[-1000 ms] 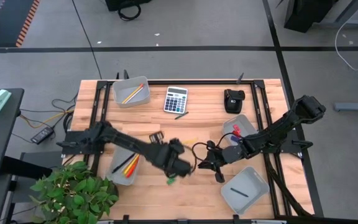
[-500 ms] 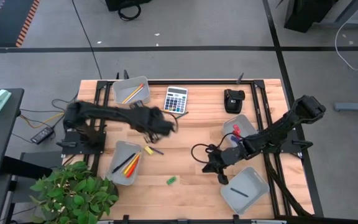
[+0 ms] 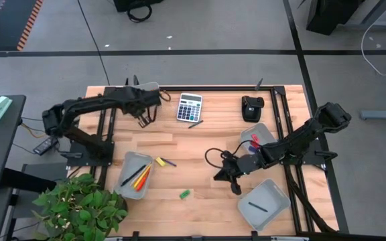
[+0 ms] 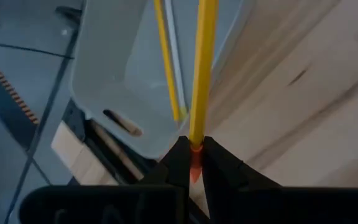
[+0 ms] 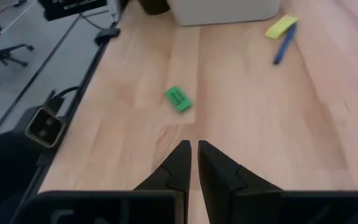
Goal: Sort crayons/erasers/pens/pencils in bins
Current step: Put the yellow pencil into top left the gray bin
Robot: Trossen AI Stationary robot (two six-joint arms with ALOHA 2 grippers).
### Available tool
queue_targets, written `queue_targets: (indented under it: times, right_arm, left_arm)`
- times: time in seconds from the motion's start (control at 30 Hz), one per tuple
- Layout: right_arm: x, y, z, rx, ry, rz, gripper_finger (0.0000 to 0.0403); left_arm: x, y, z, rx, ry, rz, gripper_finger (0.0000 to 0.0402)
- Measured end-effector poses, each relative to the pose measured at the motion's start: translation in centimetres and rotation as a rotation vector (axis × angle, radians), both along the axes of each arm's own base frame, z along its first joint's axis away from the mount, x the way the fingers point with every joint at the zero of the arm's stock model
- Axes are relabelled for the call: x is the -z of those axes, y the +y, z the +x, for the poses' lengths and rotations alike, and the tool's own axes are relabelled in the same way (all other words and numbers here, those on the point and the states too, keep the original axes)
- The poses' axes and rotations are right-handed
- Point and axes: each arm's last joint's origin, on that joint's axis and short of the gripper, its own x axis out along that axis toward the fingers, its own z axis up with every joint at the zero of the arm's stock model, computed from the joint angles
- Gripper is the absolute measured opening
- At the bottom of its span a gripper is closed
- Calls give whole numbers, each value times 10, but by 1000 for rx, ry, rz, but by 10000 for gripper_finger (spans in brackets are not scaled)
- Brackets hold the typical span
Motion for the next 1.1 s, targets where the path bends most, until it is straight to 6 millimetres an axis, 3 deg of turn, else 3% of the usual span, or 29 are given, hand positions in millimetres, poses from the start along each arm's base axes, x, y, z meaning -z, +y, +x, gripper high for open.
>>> queue_targets:
  times: [0.4,0.63,0.83,1.1]
  right_arm:
    - [-1,-15,6,67,-32,-57,38]
    - [-1,-32,11,157,-49,-160,38]
    - [-1,-44,14,232,-34,-115,38]
    - [0,-47,14,277,-22,-56,38]
  left_arm:
    - [13,60,-36,-19,21,-47,32]
    - [17,76,-46,-1,-52,-87,41]
    - [31,79,-47,18,-11,-124,36]
    - [44,86,-45,-69,-3,-143,98]
